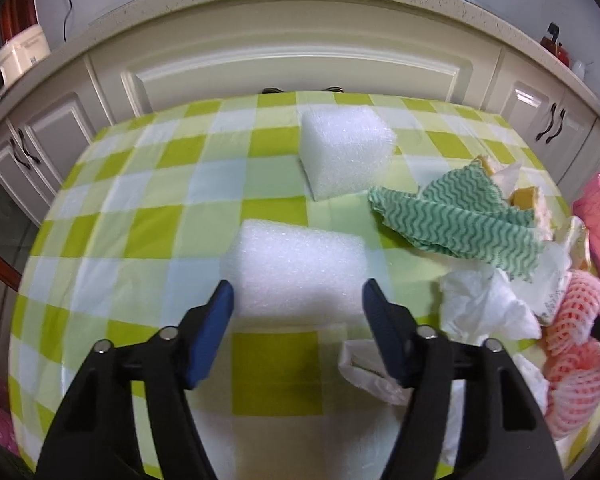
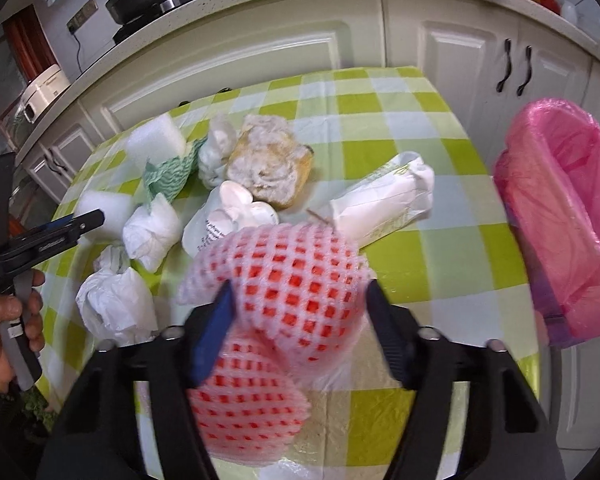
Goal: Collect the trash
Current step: 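Reach the right tool to the pink foam net and close on it, then carry the pink net to the bin with the right tool while the left grasps foam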
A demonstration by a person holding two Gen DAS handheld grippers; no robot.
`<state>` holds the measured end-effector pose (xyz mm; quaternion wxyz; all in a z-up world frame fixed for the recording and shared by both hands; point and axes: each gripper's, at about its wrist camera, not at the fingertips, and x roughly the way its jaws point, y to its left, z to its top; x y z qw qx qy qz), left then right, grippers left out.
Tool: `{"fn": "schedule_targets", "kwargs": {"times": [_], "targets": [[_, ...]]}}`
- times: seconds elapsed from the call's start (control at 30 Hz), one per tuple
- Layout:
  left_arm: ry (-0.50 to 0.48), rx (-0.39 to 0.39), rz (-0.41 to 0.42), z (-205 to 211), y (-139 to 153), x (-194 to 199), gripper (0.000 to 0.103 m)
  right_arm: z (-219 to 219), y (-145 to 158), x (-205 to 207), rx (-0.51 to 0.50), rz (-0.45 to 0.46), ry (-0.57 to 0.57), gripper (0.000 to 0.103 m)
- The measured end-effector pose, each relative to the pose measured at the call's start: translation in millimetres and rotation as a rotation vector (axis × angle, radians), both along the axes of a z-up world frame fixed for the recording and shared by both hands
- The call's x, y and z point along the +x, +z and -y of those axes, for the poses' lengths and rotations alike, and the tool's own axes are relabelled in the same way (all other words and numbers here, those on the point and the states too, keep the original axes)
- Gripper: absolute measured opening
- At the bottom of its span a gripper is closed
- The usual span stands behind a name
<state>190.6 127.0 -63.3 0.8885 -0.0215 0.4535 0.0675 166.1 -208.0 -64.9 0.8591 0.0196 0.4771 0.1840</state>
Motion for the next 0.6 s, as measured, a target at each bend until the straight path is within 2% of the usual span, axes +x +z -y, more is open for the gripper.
{"fn": "schedule_targets", "kwargs": {"times": [0.07, 0.13, 0.23, 0.37, 0.6], "targets": [[-0.007, -0.002, 0.002, -1, 1, 0, 0.042, -1, 2, -3, 0.004, 0.011, 0.011, 0.049], [-0.015, -0.029, 0.002, -3, 3, -1, 0.039, 0, 5, -5, 0.011, 0.019, 0.012, 0.044], [-0.016, -0.029, 0.003, -3, 4, -4, 0.036, 2, 10, -9, 0.021, 0.032, 0.016, 0.041], [-0.005, -0.039, 0.023, -6, 10, -14, 0.029, 9, 24, -17, 0.041, 0.067, 0.009, 0.040], [0.015, -0.041, 0.054, -10, 26, -26, 0.026, 24, 49, -23, 0.070, 0.121, -0.014, 0.040]]}}
